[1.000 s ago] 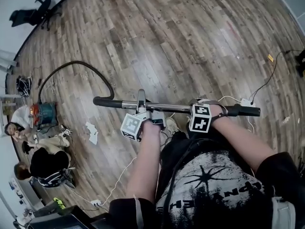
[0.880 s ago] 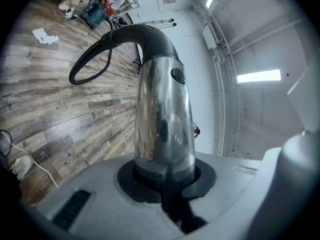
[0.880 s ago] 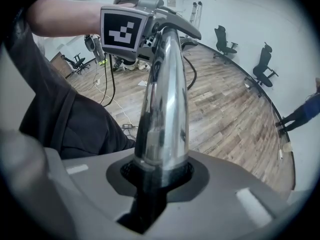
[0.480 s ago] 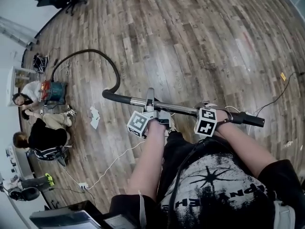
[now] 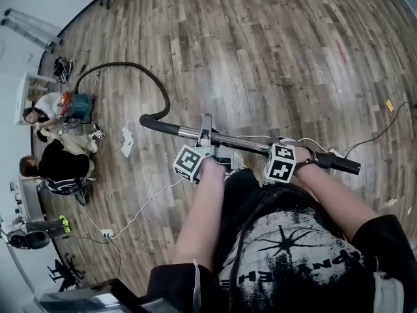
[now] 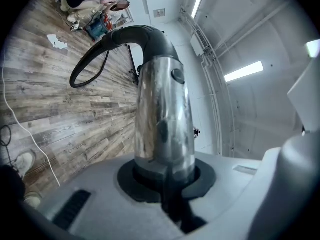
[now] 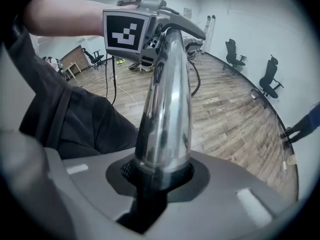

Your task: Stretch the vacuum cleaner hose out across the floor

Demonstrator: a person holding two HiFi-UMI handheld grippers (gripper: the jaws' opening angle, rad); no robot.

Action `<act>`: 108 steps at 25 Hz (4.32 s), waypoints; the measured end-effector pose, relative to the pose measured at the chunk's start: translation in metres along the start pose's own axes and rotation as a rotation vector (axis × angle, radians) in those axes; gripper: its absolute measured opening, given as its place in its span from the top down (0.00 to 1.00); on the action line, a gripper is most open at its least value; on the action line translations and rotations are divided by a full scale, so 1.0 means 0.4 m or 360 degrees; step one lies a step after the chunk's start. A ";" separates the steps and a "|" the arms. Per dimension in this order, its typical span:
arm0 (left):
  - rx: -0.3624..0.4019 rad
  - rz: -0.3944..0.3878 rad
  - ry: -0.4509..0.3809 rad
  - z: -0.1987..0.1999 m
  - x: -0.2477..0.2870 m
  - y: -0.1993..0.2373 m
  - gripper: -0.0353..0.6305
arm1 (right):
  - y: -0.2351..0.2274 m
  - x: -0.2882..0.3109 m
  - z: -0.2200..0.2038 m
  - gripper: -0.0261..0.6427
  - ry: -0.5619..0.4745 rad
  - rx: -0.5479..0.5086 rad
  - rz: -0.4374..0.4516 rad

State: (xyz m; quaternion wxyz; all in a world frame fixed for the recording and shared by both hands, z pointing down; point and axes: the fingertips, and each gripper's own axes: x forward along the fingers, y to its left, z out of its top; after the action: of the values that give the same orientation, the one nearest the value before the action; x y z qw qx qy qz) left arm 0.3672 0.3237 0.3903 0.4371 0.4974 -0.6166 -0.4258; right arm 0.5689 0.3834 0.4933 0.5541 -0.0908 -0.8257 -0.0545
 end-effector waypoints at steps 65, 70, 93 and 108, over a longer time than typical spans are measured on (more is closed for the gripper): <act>-0.0116 -0.0071 -0.0013 -0.440 -0.570 -0.059 0.88 | 0.591 -0.130 -0.357 0.83 0.0057 -0.0041 -0.0076; -0.0092 -0.0046 -0.0058 -0.471 -0.638 -0.067 0.88 | 0.652 -0.136 -0.380 0.83 0.0014 -0.0081 -0.0037; -0.0161 -0.0110 0.0185 -0.480 -0.806 0.007 0.88 | 0.890 -0.101 -0.350 0.83 0.0132 0.0136 -0.0139; -0.0259 -0.0153 0.0397 -0.597 -0.994 0.073 0.88 | 1.153 -0.077 -0.414 0.82 0.0241 0.0338 -0.0210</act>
State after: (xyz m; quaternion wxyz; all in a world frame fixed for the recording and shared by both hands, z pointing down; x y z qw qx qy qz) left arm 0.6389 0.6981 0.4335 0.5283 0.5383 -0.4966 -0.4296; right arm 0.8273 0.8001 0.5229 0.6165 0.0271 -0.7868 -0.0099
